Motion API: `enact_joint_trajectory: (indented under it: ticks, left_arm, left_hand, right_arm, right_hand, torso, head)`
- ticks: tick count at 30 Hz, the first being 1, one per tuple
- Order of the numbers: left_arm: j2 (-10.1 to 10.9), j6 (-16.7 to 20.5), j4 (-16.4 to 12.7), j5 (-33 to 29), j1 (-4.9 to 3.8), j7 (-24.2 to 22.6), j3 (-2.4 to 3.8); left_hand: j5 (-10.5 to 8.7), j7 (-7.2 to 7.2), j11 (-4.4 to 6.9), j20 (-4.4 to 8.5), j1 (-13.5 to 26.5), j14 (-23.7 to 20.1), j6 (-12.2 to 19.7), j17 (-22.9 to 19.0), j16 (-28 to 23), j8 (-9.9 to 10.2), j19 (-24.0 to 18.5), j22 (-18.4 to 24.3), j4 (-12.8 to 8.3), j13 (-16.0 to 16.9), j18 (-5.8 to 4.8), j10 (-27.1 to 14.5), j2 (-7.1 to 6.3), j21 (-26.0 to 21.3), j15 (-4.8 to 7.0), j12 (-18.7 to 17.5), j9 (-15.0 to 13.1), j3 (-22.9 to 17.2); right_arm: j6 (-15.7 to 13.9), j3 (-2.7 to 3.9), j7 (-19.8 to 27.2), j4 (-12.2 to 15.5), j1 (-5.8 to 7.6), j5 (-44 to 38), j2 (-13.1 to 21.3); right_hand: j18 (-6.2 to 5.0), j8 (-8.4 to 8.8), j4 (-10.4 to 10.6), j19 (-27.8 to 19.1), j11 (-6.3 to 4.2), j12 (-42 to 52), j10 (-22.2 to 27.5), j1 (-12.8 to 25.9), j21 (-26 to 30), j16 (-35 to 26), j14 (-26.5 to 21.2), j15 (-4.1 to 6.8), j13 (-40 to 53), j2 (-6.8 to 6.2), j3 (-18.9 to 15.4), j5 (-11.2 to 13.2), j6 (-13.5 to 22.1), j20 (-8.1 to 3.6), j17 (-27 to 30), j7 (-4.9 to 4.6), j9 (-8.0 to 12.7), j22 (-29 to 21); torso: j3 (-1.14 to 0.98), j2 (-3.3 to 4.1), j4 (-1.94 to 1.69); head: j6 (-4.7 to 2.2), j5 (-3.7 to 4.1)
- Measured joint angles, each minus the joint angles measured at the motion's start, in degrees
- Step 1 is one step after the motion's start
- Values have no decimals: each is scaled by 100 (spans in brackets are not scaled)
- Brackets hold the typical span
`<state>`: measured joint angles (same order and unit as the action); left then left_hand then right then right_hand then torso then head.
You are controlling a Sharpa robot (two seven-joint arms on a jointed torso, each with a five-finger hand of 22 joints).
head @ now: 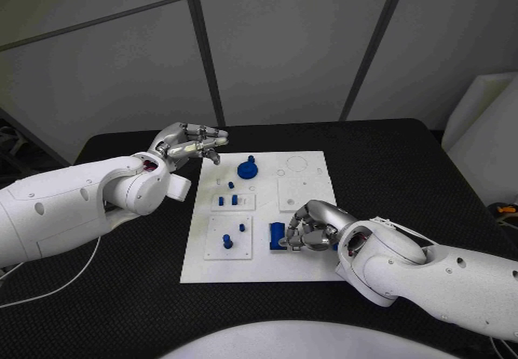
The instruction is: Assemble the parts on the task board
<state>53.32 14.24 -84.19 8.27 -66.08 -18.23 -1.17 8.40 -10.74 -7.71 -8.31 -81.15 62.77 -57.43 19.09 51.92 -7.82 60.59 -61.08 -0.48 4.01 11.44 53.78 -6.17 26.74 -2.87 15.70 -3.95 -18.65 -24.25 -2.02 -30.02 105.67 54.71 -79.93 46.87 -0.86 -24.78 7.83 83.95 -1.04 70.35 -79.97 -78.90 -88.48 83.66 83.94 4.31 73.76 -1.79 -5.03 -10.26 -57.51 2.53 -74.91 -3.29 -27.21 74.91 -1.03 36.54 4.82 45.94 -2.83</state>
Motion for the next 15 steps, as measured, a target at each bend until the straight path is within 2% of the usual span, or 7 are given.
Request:
enact_joint_trajectory:
  ticks: [8, 11, 13, 15]
  left_arm:
    - [6, 0, -4, 0, 0, 0, 0]
    - [14, 0, -6, 0, 0, 0, 0]
    - [18, 0, -8, 0, 0, 0, 0]
    - [25, 0, -10, 0, 0, 0, 0]
  left_hand:
    - [0, 0, 0, 0, 0, 0, 0, 0, 0, 0, 0, 0, 0, 0, 0, 0, 0, 0, 0, 0, 0, 0]
    - [0, 0, 0, 0, 0, 0, 0, 0, 0, 0, 0, 0, 0, 0, 0, 0, 0, 0, 0, 0, 0, 0]
    - [0, 0, 0, 0, 0, 0, 0, 1, 0, 0, 0, 0, 0, 0, 0, 0, 0, 0, 0, 0, 0, 0]
    - [0, 0, 0, 0, 0, 0, 0, 1, 0, 0, 0, 0, 0, 0, 0, 0, 0, 0, 0, 0, 0, 0]
  right_arm:
    - [-4, 0, 14, 26, 3, -146, 43]
    - [-64, -2, 39, 73, 0, -155, 123]
    - [-131, -2, 74, 147, -1, -144, 236]
    - [-201, 7, 118, 253, -2, -106, 395]
  right_hand:
    - [0, 0, 21, 0, 20, 24, -21, -64, -1, 0, -1, 0, 28, 27, -21, 29, 0, 0, 0, 0, 7, 0]
    - [0, 0, 120, 0, 20, 24, -21, 24, -1, 0, -1, 0, 31, 104, -63, -111, 0, 0, 0, 0, 28, 0]
    - [0, 43, 179, 0, 20, 22, -21, 119, -1, 0, -1, 0, 5, 88, -82, -195, 9, 0, 0, -8, 46, 0]
    - [0, 103, 258, 0, 11, -2, -30, 190, -1, 0, -1, 1, -31, 75, -92, -273, 60, 0, 0, -60, 67, 0]
  torso:
    - [-3, -4, 2]
    - [-3, -4, 4]
    - [-4, -4, 6]
    - [-4, -4, 7]
  head:
    - [4, -3]
    - [4, -4]
    - [-1, -9]
    - [-4, -14]
